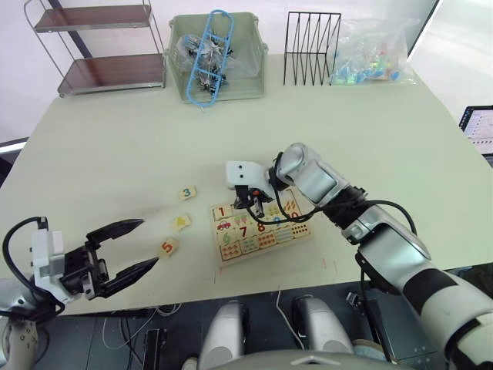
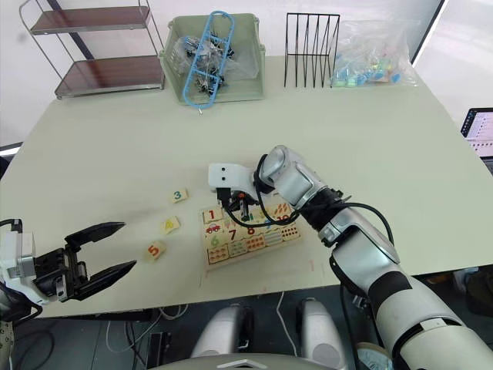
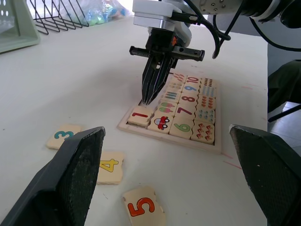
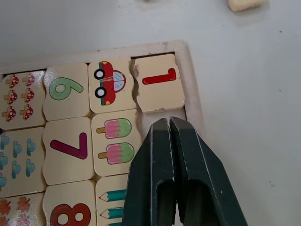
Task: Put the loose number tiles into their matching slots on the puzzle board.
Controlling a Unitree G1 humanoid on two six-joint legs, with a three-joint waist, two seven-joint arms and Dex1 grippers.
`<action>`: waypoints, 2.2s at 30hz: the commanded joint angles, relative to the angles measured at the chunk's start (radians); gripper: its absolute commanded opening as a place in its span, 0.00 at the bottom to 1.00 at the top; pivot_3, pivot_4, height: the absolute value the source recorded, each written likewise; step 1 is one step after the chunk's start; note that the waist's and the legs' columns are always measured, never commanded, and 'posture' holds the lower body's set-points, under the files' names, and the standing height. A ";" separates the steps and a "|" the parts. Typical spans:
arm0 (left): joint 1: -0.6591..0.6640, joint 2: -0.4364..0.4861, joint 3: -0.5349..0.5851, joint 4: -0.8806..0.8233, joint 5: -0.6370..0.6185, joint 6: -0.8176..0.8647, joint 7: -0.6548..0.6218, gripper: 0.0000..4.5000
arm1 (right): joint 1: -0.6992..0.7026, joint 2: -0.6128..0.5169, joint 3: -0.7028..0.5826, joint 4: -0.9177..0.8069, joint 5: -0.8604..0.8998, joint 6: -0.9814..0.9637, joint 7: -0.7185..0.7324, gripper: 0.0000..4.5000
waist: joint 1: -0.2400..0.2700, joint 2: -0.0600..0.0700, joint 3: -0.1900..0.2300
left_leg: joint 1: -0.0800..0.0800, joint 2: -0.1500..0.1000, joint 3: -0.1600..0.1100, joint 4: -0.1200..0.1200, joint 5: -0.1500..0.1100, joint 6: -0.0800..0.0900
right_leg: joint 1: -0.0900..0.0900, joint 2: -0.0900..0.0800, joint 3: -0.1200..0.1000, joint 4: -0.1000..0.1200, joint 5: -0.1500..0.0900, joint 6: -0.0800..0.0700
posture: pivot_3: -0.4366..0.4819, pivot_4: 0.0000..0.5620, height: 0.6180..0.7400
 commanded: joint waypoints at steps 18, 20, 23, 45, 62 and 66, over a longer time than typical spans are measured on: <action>0.017 0.012 0.026 0.001 -0.008 -0.008 -0.013 1.00 | 0.015 0.041 -0.002 -0.011 -0.032 -0.027 -0.016 0.01 | 0.000 0.000 0.000 | 0.000 0.000 0.000 0.000 0.000 0.000 | 0.000 -0.001 0.000 0.000 0.000 0.000 | 0.48 0.27 1.00; 0.019 0.012 0.028 0.000 -0.008 -0.008 -0.014 1.00 | 0.015 0.040 -0.003 -0.012 -0.033 -0.027 -0.015 0.01 | 0.000 0.000 0.000 | 0.000 0.000 0.000 0.000 0.000 0.000 | 0.000 -0.001 0.000 0.000 0.000 0.000 | 0.48 0.27 1.00; 0.020 0.013 0.030 0.001 -0.008 -0.009 -0.014 1.00 | 0.014 0.036 -0.003 -0.015 -0.035 -0.027 -0.011 0.01 | 0.000 0.000 0.000 | 0.000 0.000 0.000 0.000 0.000 0.000 | 0.000 -0.002 0.000 0.000 0.000 0.000 | 0.48 0.27 1.00; 0.030 0.021 0.074 0.097 0.030 -0.016 0.065 1.00 | 0.200 -0.187 -0.238 -0.376 0.148 0.033 -0.020 0.01 | 0.003 0.000 0.000 | 0.000 -0.001 0.001 0.000 0.000 0.000 | 0.000 -0.001 0.000 -0.001 0.000 0.001 | 0.48 0.27 1.00; 0.169 -0.151 0.057 -0.107 0.039 0.023 0.314 1.00 | 0.650 -0.381 -0.718 -0.742 0.516 0.049 -0.193 0.25 | 0.013 -0.001 0.000 | 0.001 0.001 0.002 0.001 0.000 0.001 | 0.002 0.001 0.003 -0.002 0.000 0.000 | 0.48 0.27 1.00; 0.207 -0.212 0.028 -0.202 0.054 0.053 0.424 1.00 | 0.764 -0.415 -0.815 -0.796 0.560 0.045 -0.249 0.71 | 0.017 -0.002 -0.001 | 0.001 0.000 0.004 0.001 -0.001 0.002 | 0.003 0.001 0.004 -0.003 0.000 0.000 | 0.48 0.27 1.00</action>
